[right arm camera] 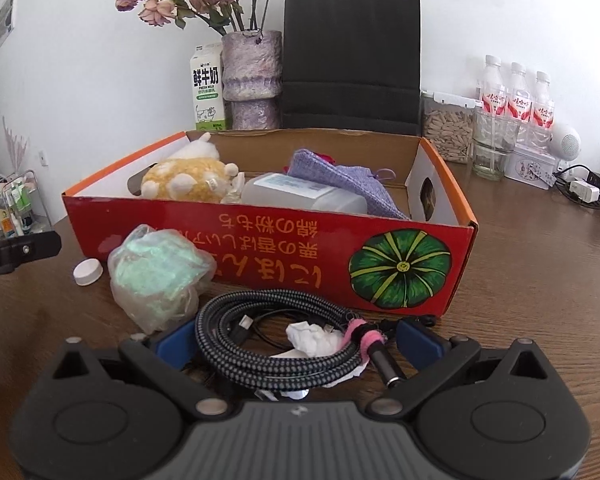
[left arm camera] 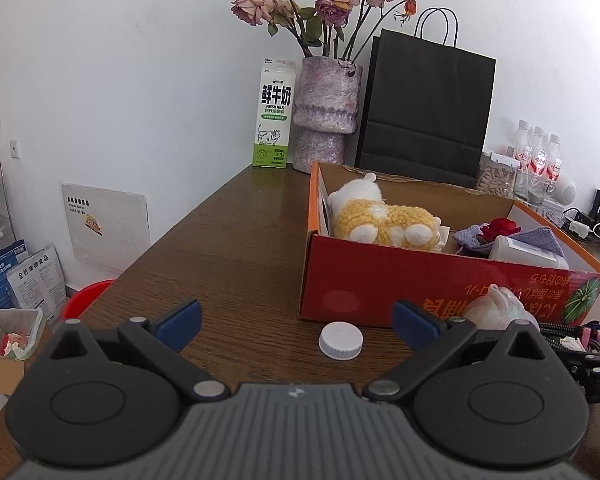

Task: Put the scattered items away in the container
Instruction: 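Grasp the black braided cable with the right gripper while the left gripper grasps the white cap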

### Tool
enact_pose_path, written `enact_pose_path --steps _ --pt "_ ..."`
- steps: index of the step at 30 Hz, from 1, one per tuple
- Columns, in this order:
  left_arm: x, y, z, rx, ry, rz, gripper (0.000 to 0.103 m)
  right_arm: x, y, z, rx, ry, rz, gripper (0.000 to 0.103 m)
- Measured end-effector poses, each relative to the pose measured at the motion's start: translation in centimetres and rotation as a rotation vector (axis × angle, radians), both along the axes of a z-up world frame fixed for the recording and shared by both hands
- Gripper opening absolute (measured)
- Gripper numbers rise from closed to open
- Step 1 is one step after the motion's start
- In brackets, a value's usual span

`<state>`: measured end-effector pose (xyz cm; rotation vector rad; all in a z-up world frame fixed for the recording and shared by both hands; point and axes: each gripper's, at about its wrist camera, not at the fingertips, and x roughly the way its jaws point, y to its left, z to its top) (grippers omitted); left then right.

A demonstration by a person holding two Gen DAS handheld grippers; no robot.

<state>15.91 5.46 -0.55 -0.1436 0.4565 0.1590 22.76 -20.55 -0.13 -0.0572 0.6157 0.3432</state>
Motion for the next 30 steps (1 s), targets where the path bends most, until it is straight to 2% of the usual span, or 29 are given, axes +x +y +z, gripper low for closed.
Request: enact_pose_path --steps 2,4,6,14,25,26,28,29,30 --pt "0.1 0.0 -0.1 -0.003 0.007 -0.003 0.103 -0.2 -0.2 0.0 0.015 -0.001 0.005 0.099" --pt "0.2 -0.1 -0.2 -0.006 0.018 -0.011 0.103 -0.6 -0.2 0.2 0.02 -0.028 0.015 0.091" --pt "0.4 -0.1 -0.3 -0.009 0.032 -0.022 0.103 -1.0 -0.1 0.4 0.021 -0.046 0.027 0.088" --pt "1.4 -0.6 -0.8 0.006 0.106 -0.046 0.103 -1.9 -0.9 1.1 0.07 -0.093 0.024 0.087" --pt "3.5 -1.5 -1.5 0.054 0.201 -0.02 0.103 -3.0 -2.1 1.9 0.104 -0.169 -0.014 0.087" --pt "3.7 -1.7 -1.6 0.062 0.207 -0.018 0.101 -3.0 -2.2 1.9 0.105 -0.172 -0.017 0.087" --pt "4.0 -2.1 -1.6 0.083 0.218 -0.018 0.086 -3.1 -2.3 2.0 0.107 -0.179 -0.027 0.087" --pt "4.0 -2.2 -1.6 0.085 0.211 -0.023 0.074 -3.1 -2.4 2.0 0.107 -0.181 -0.029 0.087" --pt "3.8 -2.4 -1.5 0.085 0.202 -0.031 0.056 -3.1 -2.5 2.0 0.107 -0.183 -0.031 0.087"
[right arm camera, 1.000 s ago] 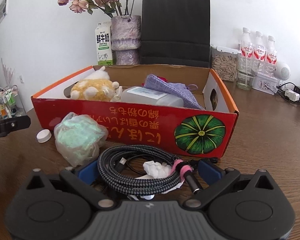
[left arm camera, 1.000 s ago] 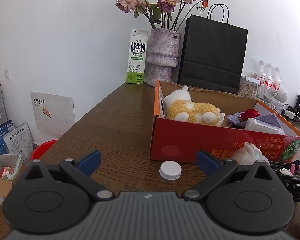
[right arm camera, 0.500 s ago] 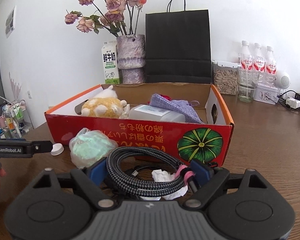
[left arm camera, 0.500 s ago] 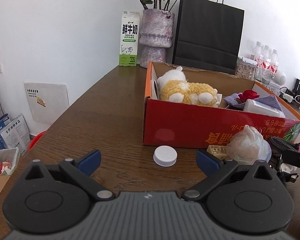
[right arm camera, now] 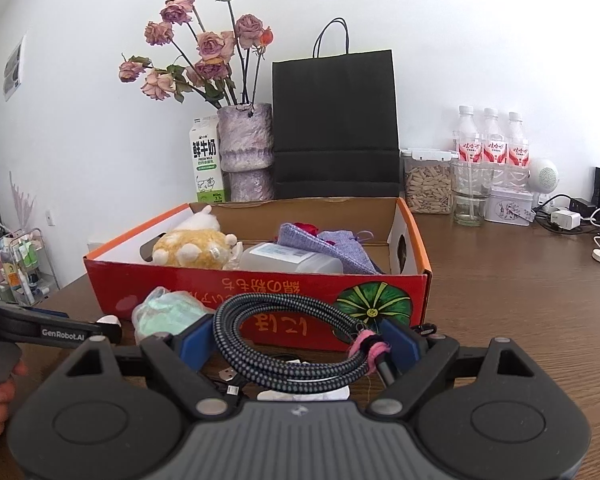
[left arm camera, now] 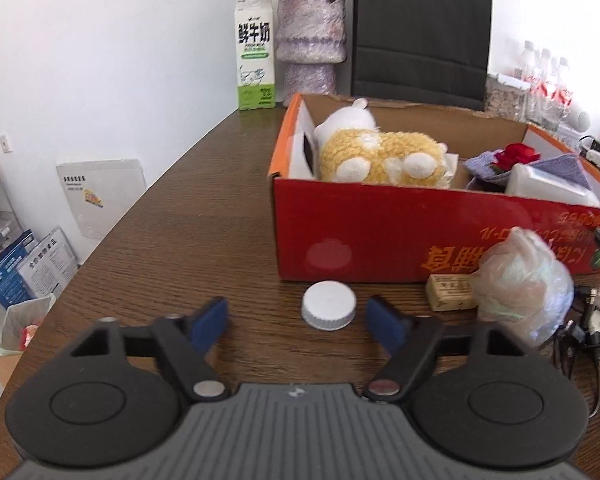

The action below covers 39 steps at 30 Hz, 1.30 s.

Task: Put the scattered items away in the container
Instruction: 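Grasp the black braided cable with the right gripper while the left gripper grasps the white cap, then carry the cable and white cap over the box and release them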

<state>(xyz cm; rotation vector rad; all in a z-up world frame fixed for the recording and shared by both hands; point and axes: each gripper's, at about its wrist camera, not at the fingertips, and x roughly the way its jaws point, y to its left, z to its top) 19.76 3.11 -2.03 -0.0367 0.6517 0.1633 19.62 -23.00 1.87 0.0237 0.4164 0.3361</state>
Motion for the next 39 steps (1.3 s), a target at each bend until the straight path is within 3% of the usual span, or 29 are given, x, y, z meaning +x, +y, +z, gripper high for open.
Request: enact_pose_path --steps 2,3,9,20,27,34,39 --pt "-0.2 -0.4 0.1 0.004 -0.012 -0.021 0.03 -0.1 0.0 0.0 -0.003 -0.005 -0.002 0.087" --pt "-0.2 -0.6 0.1 0.004 -0.014 -0.026 0.028 -0.2 0.1 0.0 -0.006 -0.008 -0.002 0.087" --pt "-0.9 -0.2 0.3 -0.028 -0.047 -0.01 0.028 -0.4 0.3 -0.1 -0.018 -0.024 -0.002 0.087" --pt "-3.8 -0.7 1.7 -0.009 -0.227 0.028 0.028 -1.3 0.3 0.3 -0.019 -0.089 -0.004 0.087" --pt "-4.4 -1.2 4.0 -0.061 -0.291 -0.022 0.028 -2.0 0.0 1.7 0.019 -0.166 -0.006 0.087" --pt "-2.5 -2.7 7.3 -0.061 -0.354 -0.082 0.028 -0.7 0.7 4.5 0.013 -0.22 0.014 0.087" --pt "1.1 -4.6 9.1 -0.042 -0.364 -0.139 0.028 2.3 1.9 6.2 -0.008 -0.227 0.031 0.087"
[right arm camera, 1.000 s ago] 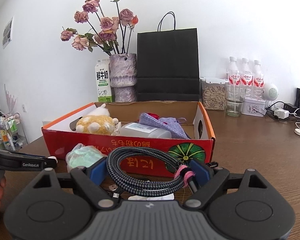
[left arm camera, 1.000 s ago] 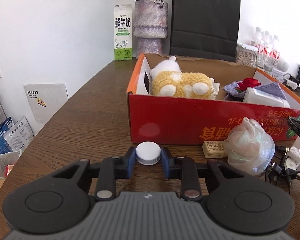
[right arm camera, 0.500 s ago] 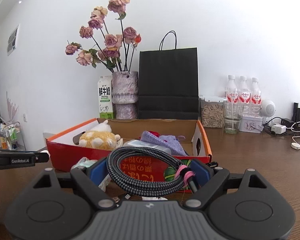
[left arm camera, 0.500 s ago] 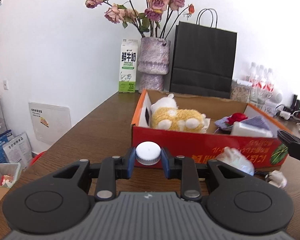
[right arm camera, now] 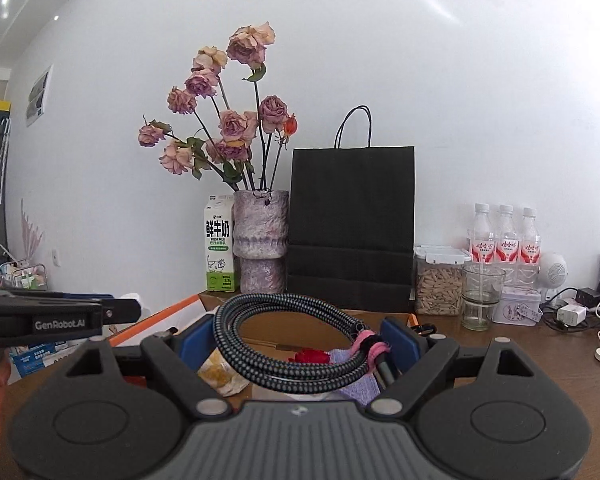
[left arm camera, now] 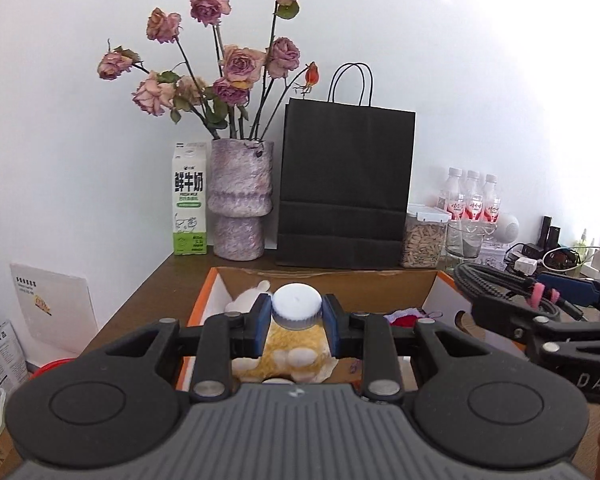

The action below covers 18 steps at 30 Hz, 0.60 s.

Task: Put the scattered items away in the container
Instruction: 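Carry the cable and white cap over the box and release them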

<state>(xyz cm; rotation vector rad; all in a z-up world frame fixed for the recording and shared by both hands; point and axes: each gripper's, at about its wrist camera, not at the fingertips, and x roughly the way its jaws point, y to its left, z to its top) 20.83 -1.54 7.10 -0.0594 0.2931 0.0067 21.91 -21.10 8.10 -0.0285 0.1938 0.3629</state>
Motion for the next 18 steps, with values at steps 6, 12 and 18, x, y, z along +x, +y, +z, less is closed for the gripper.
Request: enact_pose_path --steps 6,12,18 --pt "5.2 -1.3 1.0 -0.006 -0.011 0.052 0.028 4.4 1.7 1.1 -0.024 -0.042 0.009 0.087" --pt "10.5 -0.2 0.2 -0.053 0.014 0.116 0.028 9.9 2.3 0.9 0.03 0.003 -0.037 0.087" --pt "12.2 0.3 -1.9 -0.043 0.076 0.132 0.028 12.3 2.2 -1.4 0.025 0.076 -0.039 0.087"
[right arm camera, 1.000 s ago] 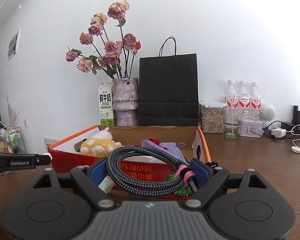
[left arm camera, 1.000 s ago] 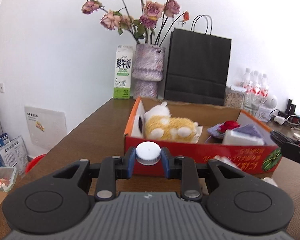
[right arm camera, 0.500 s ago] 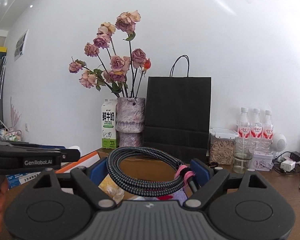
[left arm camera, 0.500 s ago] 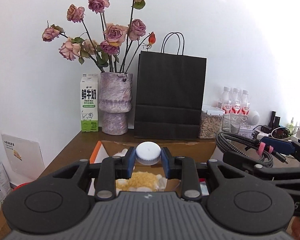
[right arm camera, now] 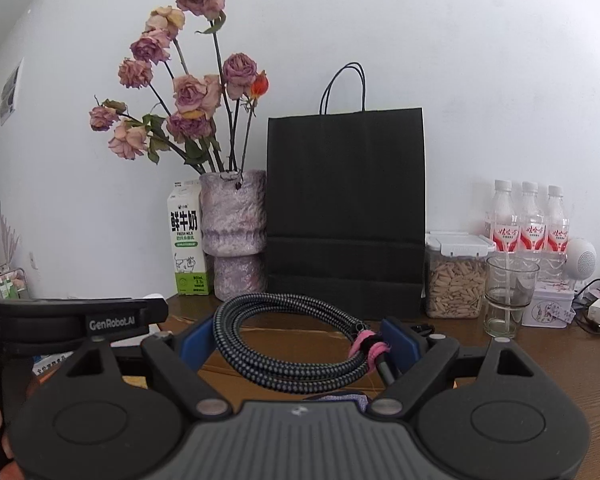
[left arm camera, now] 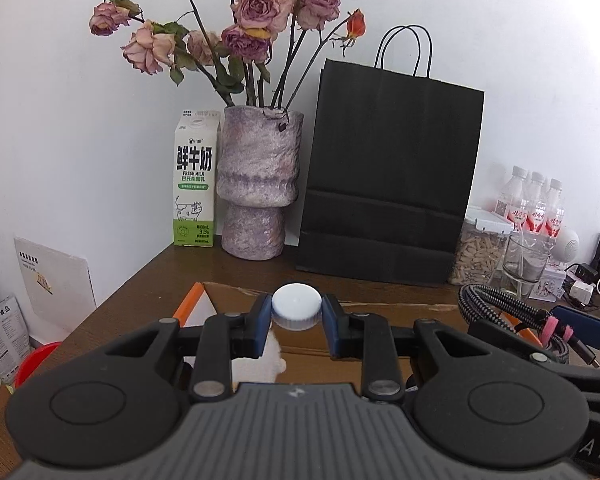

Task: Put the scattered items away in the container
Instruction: 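Carry the cable and white cap over the box and release them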

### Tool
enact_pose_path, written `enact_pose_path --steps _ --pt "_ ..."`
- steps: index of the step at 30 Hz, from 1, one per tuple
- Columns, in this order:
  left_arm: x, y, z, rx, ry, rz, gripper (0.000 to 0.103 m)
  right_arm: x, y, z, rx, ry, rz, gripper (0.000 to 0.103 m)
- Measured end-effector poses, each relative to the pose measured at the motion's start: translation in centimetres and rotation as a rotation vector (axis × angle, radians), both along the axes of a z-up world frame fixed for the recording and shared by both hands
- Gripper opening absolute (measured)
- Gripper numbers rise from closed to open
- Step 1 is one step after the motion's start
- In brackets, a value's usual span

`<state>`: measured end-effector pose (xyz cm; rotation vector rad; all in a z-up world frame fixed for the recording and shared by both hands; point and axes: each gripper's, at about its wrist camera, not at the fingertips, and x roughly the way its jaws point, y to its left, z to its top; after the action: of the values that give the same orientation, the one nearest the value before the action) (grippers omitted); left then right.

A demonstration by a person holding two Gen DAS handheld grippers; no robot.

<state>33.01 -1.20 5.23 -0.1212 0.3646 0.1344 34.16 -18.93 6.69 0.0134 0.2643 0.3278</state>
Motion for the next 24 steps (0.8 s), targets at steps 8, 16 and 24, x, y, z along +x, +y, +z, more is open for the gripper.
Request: enact_pose_path --steps 8,16,24 --pt "-0.2 0.1 -0.4 0.013 0.017 0.018 0.028 0.0 0.0 -0.9 -0.011 0.016 -0.011 0.087" --pt "-0.2 -0.2 -0.6 0.037 0.023 0.017 0.028 0.1 -0.2 -1.1 -0.017 0.024 -0.019 0.087" --pt "-1.2 -0.3 -0.5 0.087 -0.049 0.135 0.103 -0.2 -0.5 -0.6 -0.017 0.001 -0.052 0.103"
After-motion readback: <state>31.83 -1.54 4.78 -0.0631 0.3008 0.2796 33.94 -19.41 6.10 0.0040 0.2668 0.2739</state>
